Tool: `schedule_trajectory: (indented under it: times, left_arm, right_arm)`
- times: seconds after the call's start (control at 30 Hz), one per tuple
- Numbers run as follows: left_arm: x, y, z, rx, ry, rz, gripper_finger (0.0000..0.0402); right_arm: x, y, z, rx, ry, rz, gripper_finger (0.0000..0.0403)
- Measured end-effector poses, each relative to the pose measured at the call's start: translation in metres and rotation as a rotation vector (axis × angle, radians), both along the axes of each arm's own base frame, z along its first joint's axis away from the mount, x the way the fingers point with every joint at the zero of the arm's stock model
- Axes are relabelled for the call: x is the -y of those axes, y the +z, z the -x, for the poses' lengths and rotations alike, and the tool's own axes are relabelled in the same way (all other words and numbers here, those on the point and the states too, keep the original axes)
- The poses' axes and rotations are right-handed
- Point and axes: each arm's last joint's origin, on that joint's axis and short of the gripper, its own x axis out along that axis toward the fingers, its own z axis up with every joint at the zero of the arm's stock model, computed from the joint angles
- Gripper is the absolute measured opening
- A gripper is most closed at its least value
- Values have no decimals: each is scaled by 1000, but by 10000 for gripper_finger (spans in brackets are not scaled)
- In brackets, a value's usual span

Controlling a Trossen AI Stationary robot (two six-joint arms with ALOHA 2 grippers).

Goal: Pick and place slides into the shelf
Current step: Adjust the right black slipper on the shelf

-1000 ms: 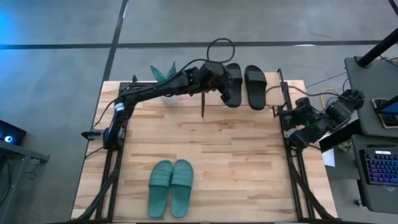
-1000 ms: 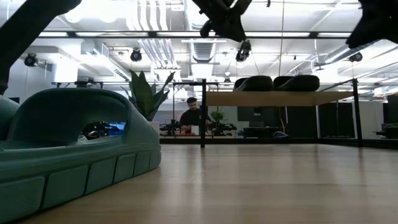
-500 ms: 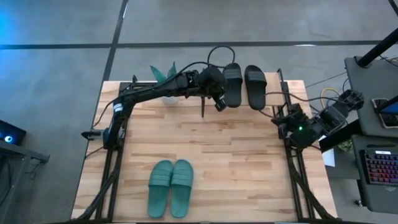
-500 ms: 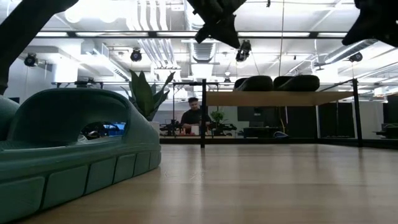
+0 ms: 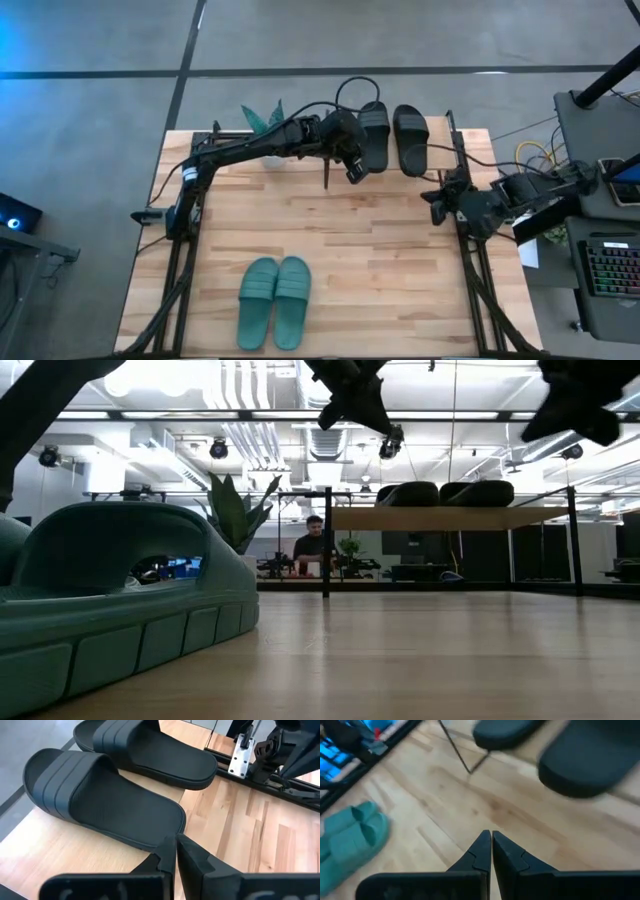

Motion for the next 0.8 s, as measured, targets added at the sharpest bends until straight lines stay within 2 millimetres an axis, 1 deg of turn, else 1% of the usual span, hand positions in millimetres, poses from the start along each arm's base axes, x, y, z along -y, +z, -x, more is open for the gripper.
schedule_trajectory:
  times: [0.07,0.17,0.23,0.33,0.43,0.6,0.8]
  left_arm:
    - [0,0,0,-1,0,0,0]
    - [0,-1,0,-8,0,2,0]
    - [0,-1,1,-12,3,0,0]
    - [-6,-3,2,-24,26,-16,0]
    - [-17,-6,4,-32,59,-14,0]
    - [-36,-12,8,-23,86,28,0]
    - [-66,-17,14,45,122,155,0]
  right_arm:
    - [7,-1,-6,-24,-61,43,9]
    - [24,-2,-8,-66,-181,71,9]
    - [35,-1,-7,-87,-220,31,9]
    - [55,-4,-5,-141,-267,-22,9]
    - [77,-5,-1,-204,-335,-28,9]
    - [113,2,5,-287,-396,-54,9]
    - [157,8,0,-398,-432,-99,9]
